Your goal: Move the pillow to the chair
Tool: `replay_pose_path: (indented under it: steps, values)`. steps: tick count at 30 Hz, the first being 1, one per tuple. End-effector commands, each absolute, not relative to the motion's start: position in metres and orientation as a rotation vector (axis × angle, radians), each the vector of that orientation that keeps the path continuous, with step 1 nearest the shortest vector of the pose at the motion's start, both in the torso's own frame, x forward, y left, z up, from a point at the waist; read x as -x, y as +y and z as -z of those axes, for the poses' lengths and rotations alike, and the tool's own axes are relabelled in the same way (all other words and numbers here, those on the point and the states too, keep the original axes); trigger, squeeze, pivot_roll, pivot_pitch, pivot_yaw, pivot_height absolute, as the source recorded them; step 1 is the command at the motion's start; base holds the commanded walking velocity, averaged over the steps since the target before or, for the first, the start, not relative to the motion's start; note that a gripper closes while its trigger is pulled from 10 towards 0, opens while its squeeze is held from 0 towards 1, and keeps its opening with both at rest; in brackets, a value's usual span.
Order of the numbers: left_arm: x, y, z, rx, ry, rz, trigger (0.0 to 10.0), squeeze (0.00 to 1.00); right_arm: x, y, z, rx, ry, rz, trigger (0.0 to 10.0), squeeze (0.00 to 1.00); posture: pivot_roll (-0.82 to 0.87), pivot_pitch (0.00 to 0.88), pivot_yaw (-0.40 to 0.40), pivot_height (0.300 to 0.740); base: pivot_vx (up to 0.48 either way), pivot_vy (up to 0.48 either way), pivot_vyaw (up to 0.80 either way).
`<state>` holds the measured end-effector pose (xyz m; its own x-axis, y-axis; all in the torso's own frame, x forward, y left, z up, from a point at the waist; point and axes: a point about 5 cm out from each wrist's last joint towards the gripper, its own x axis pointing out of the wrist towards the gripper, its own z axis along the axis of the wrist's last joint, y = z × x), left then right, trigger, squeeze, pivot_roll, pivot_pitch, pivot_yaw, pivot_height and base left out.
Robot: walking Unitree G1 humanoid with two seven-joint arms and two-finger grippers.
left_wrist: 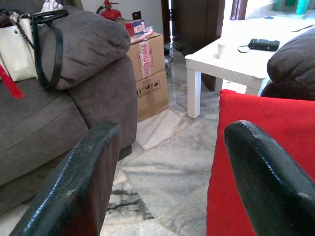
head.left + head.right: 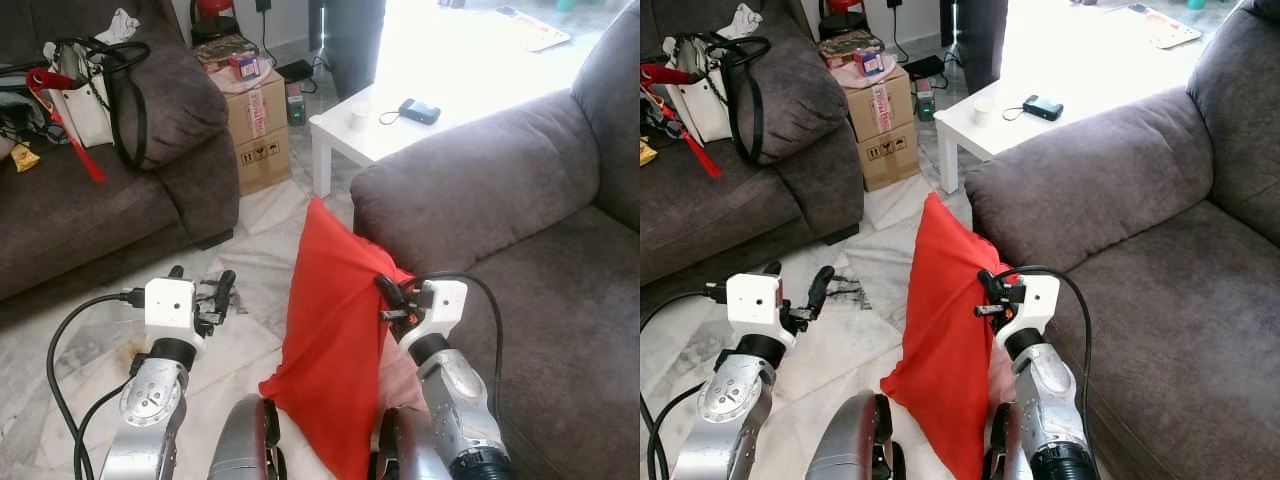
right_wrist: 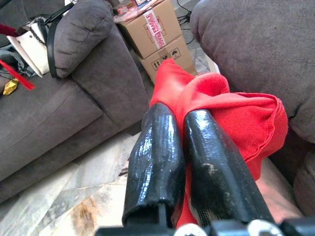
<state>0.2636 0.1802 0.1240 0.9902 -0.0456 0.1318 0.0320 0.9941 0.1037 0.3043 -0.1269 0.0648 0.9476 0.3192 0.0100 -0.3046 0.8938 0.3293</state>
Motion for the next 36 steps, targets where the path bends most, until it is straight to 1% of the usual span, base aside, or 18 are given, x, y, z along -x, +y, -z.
replay_pose_path:
  steps: [1,14,36]
  values:
    - [-0.2619,0.1813,-0.1251,-0.115,-0.142,0.036,10.0,0.0,-0.3117,-0.1275,-0.0938,-0.317,-0.096,-0.337,10.0,0.0,0.09,0.142,0.01,0.628,0.0,0.0,0.0]
    - [-0.2619,0.1821,-0.126,-0.119,-0.142,0.036,10.0,0.0,-0.3129,-0.1229,-0.0957,-0.321,-0.094,-0.344,10.0,0.0,0.09,0.151,0.01,0.628,0.0,0.0,0.0]
    - [-0.2633,0.1805,-0.1264,-0.116,-0.147,0.041,10.0,0.0,-0.3143,-0.1279,-0.095,-0.311,-0.089,-0.34,10.0,0.0,0.09,0.138,0.009,0.628,0.0,0.0,0.0]
